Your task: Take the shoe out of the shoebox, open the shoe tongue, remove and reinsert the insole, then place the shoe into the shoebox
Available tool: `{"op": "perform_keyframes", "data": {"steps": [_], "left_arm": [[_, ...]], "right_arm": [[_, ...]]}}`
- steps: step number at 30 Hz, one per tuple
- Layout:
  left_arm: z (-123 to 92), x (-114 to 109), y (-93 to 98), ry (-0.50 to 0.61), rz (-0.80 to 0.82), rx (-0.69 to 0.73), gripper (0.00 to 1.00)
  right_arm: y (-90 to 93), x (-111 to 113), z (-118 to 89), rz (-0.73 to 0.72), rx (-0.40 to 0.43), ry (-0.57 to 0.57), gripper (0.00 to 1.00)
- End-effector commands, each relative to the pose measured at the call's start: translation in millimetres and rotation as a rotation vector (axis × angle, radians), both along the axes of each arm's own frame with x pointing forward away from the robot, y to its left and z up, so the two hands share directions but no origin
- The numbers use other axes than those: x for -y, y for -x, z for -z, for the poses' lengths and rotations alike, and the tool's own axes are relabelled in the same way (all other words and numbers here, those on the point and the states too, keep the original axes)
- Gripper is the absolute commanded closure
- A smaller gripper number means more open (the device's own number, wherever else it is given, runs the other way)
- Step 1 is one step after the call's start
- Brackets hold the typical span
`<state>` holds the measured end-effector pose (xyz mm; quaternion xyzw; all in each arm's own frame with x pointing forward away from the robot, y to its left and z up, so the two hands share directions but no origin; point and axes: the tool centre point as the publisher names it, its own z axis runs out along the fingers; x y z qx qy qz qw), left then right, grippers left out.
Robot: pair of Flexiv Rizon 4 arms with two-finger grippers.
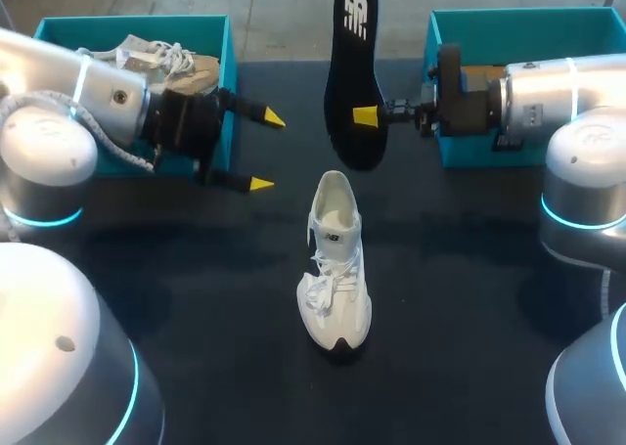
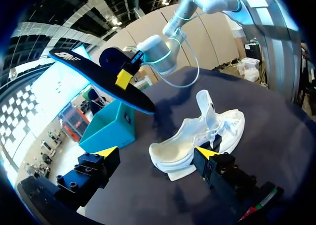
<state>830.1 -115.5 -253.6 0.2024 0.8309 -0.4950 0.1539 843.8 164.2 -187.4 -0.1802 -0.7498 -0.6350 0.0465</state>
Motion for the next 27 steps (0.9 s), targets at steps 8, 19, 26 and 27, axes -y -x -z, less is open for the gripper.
{"op": "perform_keyframes", "data": {"steps": [8, 19, 26, 27], "left_arm": [[3.5, -8.6, 9.4, 0.015, -0.062, -0.021, 0.0], [0.4, -16.8, 7.8, -0.004, -0.071, -0.041, 0.0], [-1.3, -14.6, 3.0, -0.001, -0.082, -0.027, 0.0], [-1.5, -14.5, 2.9, -0.001, -0.082, -0.026, 0.0]], "right_arm": [[-1.0, 1.3, 32.0, 0.028, 0.019, -0.016, 1.0], [-0.8, -1.3, 51.9, 0.029, -0.008, -0.018, 1.0], [3.1, -5.2, 61.1, 0.028, -0.02, -0.03, 1.0], [4.2, -5.9, 62.0, 0.029, -0.021, -0.032, 1.0]]}}
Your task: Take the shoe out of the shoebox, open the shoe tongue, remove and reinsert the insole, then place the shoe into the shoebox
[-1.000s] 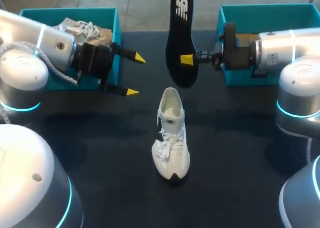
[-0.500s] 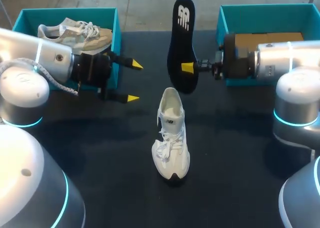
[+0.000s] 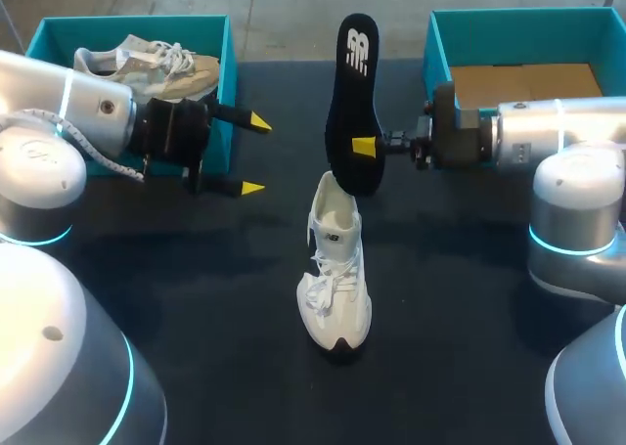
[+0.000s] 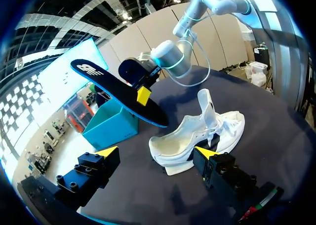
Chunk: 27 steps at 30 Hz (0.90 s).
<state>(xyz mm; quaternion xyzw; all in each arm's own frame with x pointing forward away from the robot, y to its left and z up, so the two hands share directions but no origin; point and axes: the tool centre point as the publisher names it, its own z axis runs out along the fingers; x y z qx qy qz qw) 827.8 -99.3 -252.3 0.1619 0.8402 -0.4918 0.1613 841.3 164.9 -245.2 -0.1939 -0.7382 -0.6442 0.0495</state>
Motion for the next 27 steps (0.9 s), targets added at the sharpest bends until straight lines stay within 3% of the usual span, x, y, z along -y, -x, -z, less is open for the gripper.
{"op": "perform_keyframes", "data": {"steps": [1, 27], "left_arm": [[-0.7, 2.0, 0.4, -0.007, -0.003, 0.011, 0.0], [1.7, 5.9, 6.7, -0.029, 0.006, -0.033, 0.0]], "right_arm": [[3.0, -6.2, 5.1, 0.008, -0.004, -0.006, 1.0], [2.3, -17.8, 3.8, -0.018, -0.014, 0.026, 1.0]]}}
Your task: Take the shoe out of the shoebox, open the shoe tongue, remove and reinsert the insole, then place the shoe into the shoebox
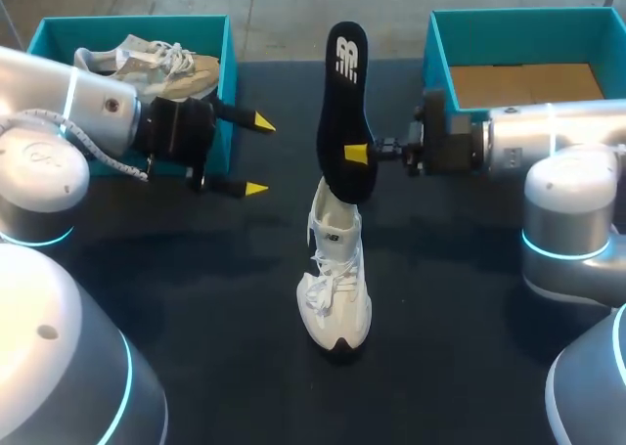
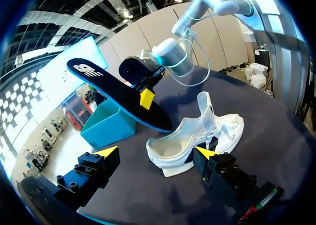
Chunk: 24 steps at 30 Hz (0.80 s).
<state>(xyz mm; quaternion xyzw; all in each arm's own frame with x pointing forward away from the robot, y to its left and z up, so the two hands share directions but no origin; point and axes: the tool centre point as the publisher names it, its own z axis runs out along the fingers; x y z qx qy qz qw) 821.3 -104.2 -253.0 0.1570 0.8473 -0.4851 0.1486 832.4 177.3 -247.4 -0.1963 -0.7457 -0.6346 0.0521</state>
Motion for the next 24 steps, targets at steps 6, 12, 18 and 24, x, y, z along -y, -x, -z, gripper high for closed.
{"op": "perform_keyframes", "data": {"steps": [6, 12, 18, 24], "left_arm": [[7.3, 0.8, 4.2, -0.024, -0.003, -0.035, 0.0], [17.1, 2.7, 13.4, -0.086, -0.02, -0.1, 0.0], [26.1, 1.6, 20.1, -0.167, -0.037, -0.154, 0.0], [32.9, 1.5, 26.2, -0.239, -0.039, -0.201, 0.0]], "right_arm": [[-8.6, -11.0, 2.0, -0.037, 0.0, 0.0, 1.0], [-7.8, -15.7, 7.2, -0.054, -0.012, -0.011, 1.0], [-4.3, -19.0, 12.4, -0.059, -0.02, -0.015, 1.0], [-2.9, -23.0, 15.2, -0.065, -0.026, -0.019, 1.0]]}}
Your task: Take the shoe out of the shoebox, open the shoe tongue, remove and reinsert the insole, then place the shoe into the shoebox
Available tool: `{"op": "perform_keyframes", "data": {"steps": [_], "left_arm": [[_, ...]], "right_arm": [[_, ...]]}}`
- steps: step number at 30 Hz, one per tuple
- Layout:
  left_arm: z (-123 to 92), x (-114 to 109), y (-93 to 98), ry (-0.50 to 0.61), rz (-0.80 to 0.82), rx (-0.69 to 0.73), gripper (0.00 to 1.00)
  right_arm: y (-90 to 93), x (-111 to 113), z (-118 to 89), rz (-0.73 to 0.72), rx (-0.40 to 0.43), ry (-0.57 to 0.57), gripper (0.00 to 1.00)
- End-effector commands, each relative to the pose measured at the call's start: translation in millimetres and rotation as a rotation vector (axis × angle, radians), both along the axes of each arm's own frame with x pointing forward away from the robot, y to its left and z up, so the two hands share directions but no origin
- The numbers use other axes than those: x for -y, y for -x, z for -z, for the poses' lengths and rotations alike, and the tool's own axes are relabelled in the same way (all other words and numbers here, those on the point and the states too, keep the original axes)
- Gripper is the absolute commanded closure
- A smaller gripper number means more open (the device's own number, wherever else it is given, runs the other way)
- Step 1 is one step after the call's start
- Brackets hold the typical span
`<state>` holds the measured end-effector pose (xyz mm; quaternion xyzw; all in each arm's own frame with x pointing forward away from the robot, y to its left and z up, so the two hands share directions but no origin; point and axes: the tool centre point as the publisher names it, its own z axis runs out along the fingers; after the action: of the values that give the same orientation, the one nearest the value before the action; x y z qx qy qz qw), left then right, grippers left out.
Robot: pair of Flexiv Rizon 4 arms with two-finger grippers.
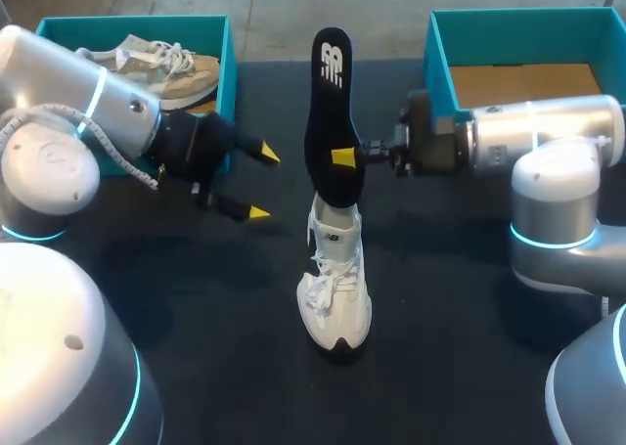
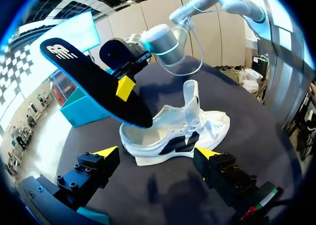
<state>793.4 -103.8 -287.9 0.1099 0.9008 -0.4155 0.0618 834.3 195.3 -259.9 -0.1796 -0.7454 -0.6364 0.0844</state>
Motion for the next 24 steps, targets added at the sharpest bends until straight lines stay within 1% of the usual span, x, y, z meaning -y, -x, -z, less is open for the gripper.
{"op": "perform_keyframes", "data": {"steps": [1, 6, 13, 17, 24], "left_arm": [[-0.5, 1.7, -1.2, -0.068, -0.01, -0.021, 0.0], [5.0, 1.5, -0.6, -0.107, -0.032, -0.037, 0.0], [16.9, 9.8, -4.2, -0.107, -0.061, -0.037, 0.0], [25.6, 13.4, -5.7, -0.114, -0.081, -0.04, 0.0], [34.3, 18.4, -7.0, -0.122, -0.108, -0.051, 0.0]], "right_arm": [[-1.1, -5.7, 3.0, -0.001, -0.001, 0.0, 1.0], [-0.8, -8.0, 4.3, -0.005, -0.002, 0.004, 1.0], [-2.0, -11.4, 10.2, 0.002, -0.011, -0.009, 1.0], [-1.5, -10.1, 11.6, 0.004, -0.019, -0.005, 1.0], [1.2, -8.2, 13.4, 0.007, -0.03, -0.006, 1.0]]}}
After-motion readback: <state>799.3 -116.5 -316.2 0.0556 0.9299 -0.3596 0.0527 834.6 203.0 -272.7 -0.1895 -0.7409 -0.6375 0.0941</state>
